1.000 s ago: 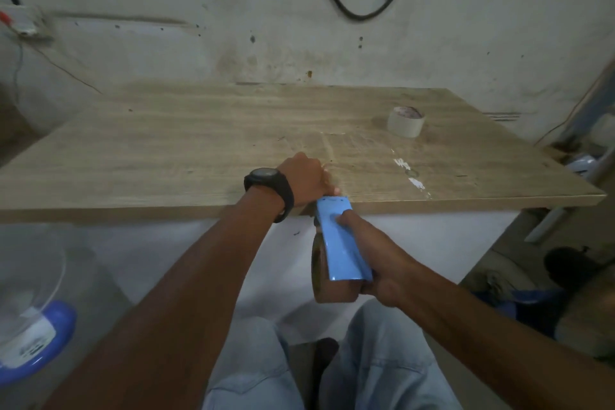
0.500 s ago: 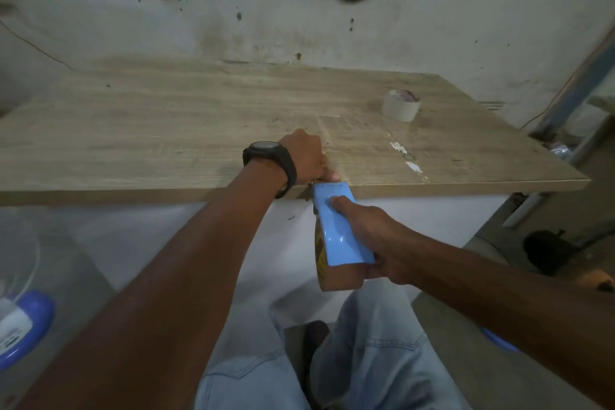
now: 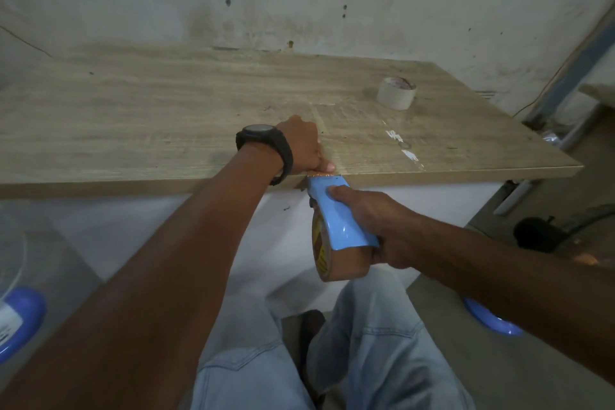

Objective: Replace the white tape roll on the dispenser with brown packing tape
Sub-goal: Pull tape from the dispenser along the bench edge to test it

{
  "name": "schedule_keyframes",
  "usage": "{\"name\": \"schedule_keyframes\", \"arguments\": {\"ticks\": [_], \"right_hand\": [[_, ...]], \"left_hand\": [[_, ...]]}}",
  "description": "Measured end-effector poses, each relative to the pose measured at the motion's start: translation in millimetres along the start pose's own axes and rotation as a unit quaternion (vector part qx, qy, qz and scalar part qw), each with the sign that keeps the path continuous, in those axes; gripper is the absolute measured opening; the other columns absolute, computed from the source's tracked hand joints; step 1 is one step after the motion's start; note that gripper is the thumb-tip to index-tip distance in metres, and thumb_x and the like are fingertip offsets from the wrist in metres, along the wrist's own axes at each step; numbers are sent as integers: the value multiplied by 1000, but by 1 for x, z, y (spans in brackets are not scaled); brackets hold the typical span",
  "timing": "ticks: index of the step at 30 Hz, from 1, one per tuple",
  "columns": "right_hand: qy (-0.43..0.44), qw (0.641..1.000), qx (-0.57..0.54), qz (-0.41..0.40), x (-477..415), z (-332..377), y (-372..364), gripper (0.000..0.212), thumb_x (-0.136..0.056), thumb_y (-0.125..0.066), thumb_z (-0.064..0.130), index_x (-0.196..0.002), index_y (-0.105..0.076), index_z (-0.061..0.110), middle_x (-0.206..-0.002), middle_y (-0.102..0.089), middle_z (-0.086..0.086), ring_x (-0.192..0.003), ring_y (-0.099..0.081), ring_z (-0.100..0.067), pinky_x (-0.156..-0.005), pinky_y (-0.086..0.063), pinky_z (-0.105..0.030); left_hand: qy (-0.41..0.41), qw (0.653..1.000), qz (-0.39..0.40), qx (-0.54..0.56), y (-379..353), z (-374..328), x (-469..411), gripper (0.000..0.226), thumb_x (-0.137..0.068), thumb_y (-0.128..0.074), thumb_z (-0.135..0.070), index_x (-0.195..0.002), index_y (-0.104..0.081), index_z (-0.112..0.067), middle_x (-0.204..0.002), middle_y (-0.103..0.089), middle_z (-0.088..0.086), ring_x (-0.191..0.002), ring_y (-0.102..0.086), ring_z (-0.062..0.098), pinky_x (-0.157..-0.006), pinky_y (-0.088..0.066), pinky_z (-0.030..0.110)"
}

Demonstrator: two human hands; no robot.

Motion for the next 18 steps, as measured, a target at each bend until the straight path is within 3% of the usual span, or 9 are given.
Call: {"name": "schedule_keyframes", "arguments": {"ticks": [4,8,13,15,18], "right_hand": [[-26,999,30,14,0,6,7,29,-91,-64,42,-101,-62,15,-76,-73,-6,-59,-69,-19,-58,-60,-35],[-31,998,43,23,-4,8,6,32,-92,-64,40,-108,-59,13,-77,-72,-8,-59,-69,-20,-55,-59,-33],[-23,998,35,37,-17,7,29,44,-87,-71,35,-120,-60,9,-95,-73,-8,-67,-70,-16,-63,-58,-30],[-54,994,57,71,-16,-24,15,34,-91,-68,19,-122,-61,7,-102,-69,-5,-77,-68,-4,-75,-54,-20],[-138,983,63,101,-14,-103,-17,17,-95,-59,13,-106,-67,3,-98,-72,-12,-81,-68,-21,-79,-55,-30]], "left_hand": [[-9,1000,-1,-13,-5,1,-3,78,-83,-49,-76,-126,-63,-13,-121,-63,16,-97,-55,29,-84,-49,39],[-9,1000,-10,-15,-3,1,-3,77,-84,-51,-73,-128,-62,-11,-120,-62,17,-104,-56,32,-78,-42,35],[-2,1000,-17,4,-1,-1,-2,71,-84,-55,-71,-121,-65,-11,-91,-50,6,-87,-48,23,-72,-40,35],[2,1000,-16,5,-2,-1,-1,69,-83,-56,-72,-117,-68,-13,-86,-48,1,-87,-51,24,-70,-41,36],[9,1000,-11,17,-4,-1,1,67,-83,-56,-71,-119,-67,-16,-105,-61,10,-92,-55,26,-74,-44,36]]}}
Point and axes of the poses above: each hand's wrist, its own x-axis away from the middle knuckle, its own y-axis out of the back of the hand, z = x × y, the point moved 7 cm from there along -x, towards the middle knuckle
